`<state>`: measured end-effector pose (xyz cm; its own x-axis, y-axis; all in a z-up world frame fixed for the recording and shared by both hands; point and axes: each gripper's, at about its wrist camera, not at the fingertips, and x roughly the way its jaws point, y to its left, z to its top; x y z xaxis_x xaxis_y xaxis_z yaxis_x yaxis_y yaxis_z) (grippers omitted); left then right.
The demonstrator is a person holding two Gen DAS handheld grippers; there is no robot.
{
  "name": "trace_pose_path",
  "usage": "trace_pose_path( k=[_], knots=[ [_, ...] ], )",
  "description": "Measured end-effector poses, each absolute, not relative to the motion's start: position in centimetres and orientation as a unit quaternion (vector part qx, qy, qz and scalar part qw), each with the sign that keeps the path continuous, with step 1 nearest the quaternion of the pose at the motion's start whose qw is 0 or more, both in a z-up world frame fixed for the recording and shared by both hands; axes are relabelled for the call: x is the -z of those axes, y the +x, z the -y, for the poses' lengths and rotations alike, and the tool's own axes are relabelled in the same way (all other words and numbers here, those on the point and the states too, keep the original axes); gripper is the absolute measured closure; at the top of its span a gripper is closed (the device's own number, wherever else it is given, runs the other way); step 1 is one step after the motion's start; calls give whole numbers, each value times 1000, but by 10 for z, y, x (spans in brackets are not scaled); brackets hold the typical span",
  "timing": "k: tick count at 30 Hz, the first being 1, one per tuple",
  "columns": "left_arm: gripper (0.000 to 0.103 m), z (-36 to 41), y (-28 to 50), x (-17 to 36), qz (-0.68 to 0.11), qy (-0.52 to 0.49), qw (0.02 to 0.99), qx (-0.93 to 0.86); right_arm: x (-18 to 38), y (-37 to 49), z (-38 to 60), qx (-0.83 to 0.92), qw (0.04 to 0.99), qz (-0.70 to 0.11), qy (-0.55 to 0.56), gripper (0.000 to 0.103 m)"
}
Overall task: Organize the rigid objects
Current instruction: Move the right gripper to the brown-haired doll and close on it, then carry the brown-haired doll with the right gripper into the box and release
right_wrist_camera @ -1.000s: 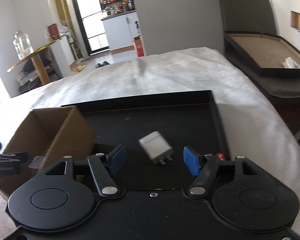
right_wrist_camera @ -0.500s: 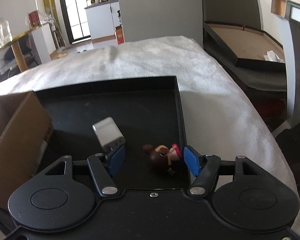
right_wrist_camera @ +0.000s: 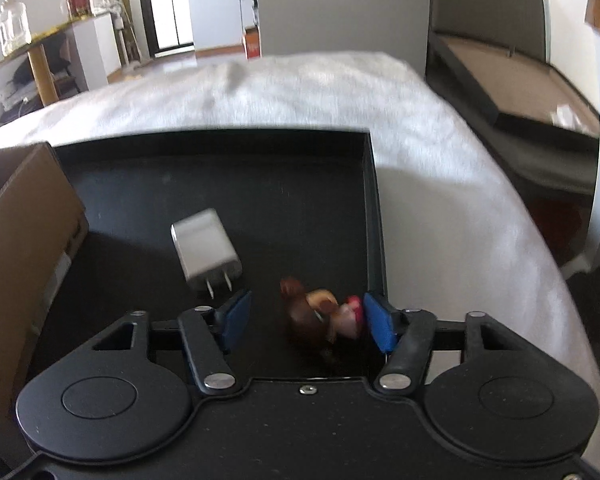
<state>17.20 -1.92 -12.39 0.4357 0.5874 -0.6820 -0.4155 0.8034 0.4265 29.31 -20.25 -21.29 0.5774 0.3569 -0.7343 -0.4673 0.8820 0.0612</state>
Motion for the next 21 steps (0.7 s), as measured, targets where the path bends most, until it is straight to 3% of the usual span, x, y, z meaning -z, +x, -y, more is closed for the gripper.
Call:
trace_pose_path(
  k=[21],
  knots=[
    [24, 6, 164, 124, -433, 75, 847, -300, 189, 271, 194, -258, 892, -367, -56, 61]
  ],
)
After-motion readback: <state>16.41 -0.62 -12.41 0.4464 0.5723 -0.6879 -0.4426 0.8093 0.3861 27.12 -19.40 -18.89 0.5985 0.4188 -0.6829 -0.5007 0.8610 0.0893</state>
